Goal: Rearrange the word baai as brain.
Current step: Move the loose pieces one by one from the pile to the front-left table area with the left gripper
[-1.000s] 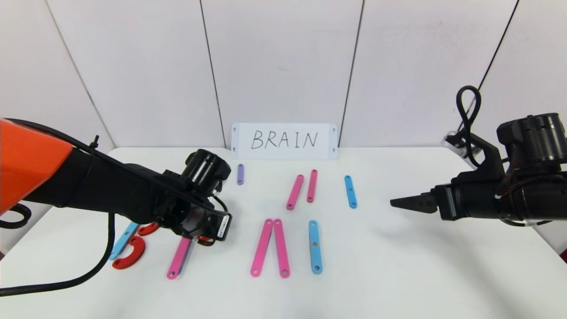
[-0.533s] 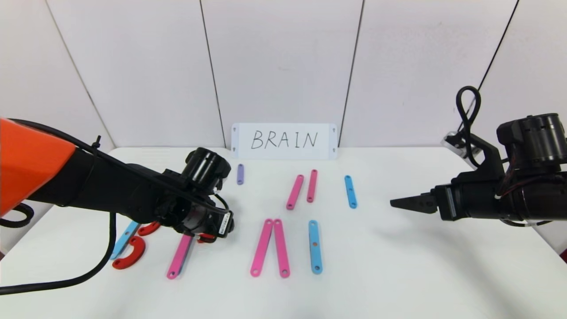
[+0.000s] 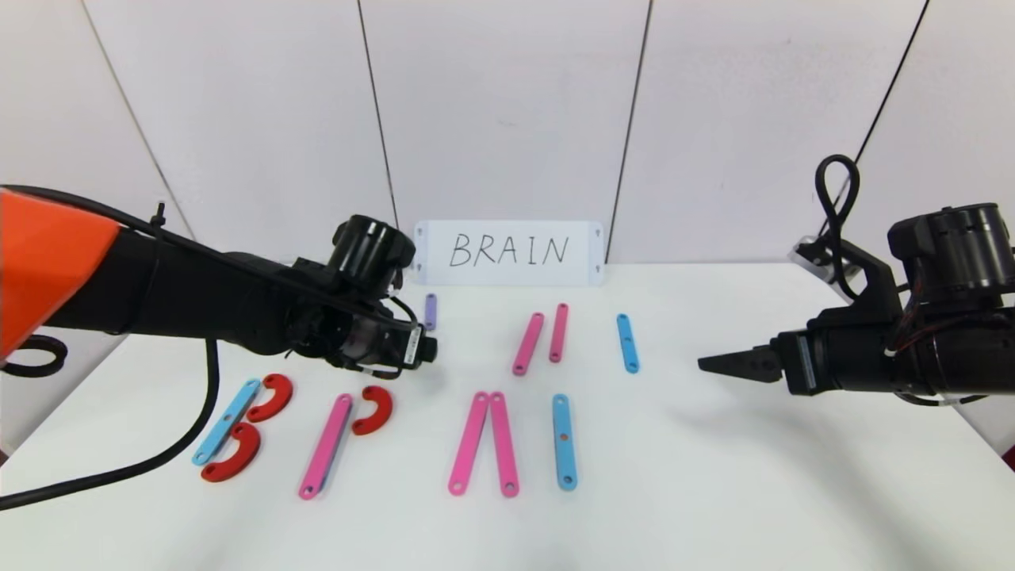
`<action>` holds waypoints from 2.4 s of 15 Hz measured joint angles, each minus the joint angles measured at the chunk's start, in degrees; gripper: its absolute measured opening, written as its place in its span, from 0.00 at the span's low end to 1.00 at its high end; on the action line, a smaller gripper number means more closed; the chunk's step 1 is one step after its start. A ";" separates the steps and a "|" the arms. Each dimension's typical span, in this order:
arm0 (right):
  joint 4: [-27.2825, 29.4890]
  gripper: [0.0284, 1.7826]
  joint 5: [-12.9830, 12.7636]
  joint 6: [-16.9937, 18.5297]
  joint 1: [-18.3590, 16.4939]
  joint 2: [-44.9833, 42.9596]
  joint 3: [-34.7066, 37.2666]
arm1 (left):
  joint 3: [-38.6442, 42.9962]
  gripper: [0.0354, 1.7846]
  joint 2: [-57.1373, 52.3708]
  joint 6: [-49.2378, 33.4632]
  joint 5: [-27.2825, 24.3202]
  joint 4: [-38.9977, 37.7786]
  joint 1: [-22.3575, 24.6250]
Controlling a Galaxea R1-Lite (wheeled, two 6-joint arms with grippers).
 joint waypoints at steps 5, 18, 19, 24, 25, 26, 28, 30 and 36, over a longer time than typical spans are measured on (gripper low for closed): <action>-0.02 0.97 0.00 0.00 0.00 0.00 -0.05 | -13.99 0.97 8.86 -1.35 0.83 0.35 1.74; 0.00 0.97 0.05 -0.02 -0.11 -0.02 0.00 | -30.34 0.86 25.19 -5.75 5.07 0.13 2.23; -0.02 0.97 0.02 -0.02 -0.11 -0.02 0.00 | -30.45 0.80 25.36 -5.73 5.07 0.11 2.23; -0.05 0.97 0.00 0.00 -0.09 -0.11 0.00 | -30.89 0.31 25.95 -5.95 5.18 0.13 2.18; -0.05 0.97 0.00 0.00 -0.09 -0.16 0.00 | -30.89 0.23 26.08 -5.97 5.18 0.13 2.18; -0.02 0.97 0.00 0.00 -0.11 -0.17 0.00 | -30.87 0.16 26.19 -6.00 5.18 0.15 2.18; -0.02 0.97 0.05 0.00 -0.18 -0.24 0.00 | -30.84 0.13 26.37 -6.11 5.18 0.15 2.18; -0.02 0.97 0.05 0.00 -0.18 -0.30 0.00 | -30.71 0.13 26.32 -6.17 5.18 0.13 2.18; 0.00 0.97 0.02 -0.02 -0.18 -0.38 0.00 | -29.03 0.13 23.06 -6.75 6.75 0.48 2.17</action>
